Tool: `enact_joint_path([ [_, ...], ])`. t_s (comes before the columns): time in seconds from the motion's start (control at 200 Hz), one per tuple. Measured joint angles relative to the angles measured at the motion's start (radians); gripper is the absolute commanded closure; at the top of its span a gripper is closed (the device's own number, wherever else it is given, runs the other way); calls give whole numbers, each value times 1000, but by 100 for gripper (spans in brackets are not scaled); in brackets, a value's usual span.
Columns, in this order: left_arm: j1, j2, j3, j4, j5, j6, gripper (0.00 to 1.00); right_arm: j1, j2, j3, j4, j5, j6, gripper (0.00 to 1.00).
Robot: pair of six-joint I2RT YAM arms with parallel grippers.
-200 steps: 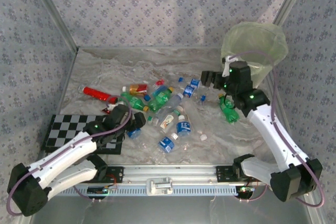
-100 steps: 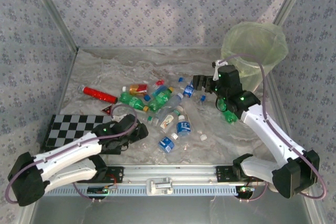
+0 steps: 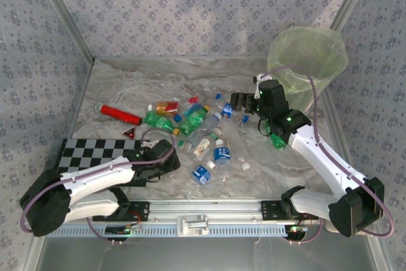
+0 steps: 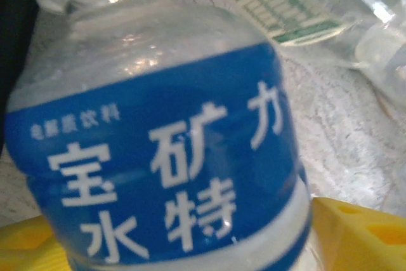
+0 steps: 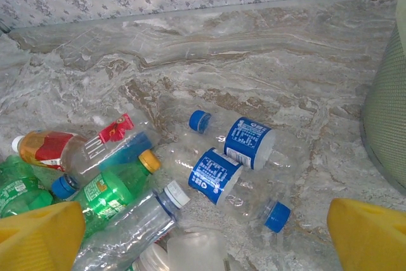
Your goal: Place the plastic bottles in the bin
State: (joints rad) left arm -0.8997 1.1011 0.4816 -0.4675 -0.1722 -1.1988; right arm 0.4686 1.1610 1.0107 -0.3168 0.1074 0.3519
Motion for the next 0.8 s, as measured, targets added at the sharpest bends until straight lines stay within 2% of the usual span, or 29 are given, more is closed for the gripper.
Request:
enact_joint_path([
  [0.145, 0, -22, -1, -1, -2, 6, 42, 2, 0, 0, 0, 10, 0, 0],
  [0.345, -3, -133, 1, -35, -42, 8, 44, 2, 0, 0, 0, 10, 0, 0],
  [0.52, -4, -251, 53, -91, -135, 46, 45, 2, 0, 0, 3, -12, 0, 0],
  [0.65, -4, -303, 107, -33, -194, 177, 45, 2, 5, 0, 31, -94, 0, 0],
  [0.8, -4, -285, 138, 101, -193, 375, 45, 2, 28, 0, 80, -242, 1, 0],
])
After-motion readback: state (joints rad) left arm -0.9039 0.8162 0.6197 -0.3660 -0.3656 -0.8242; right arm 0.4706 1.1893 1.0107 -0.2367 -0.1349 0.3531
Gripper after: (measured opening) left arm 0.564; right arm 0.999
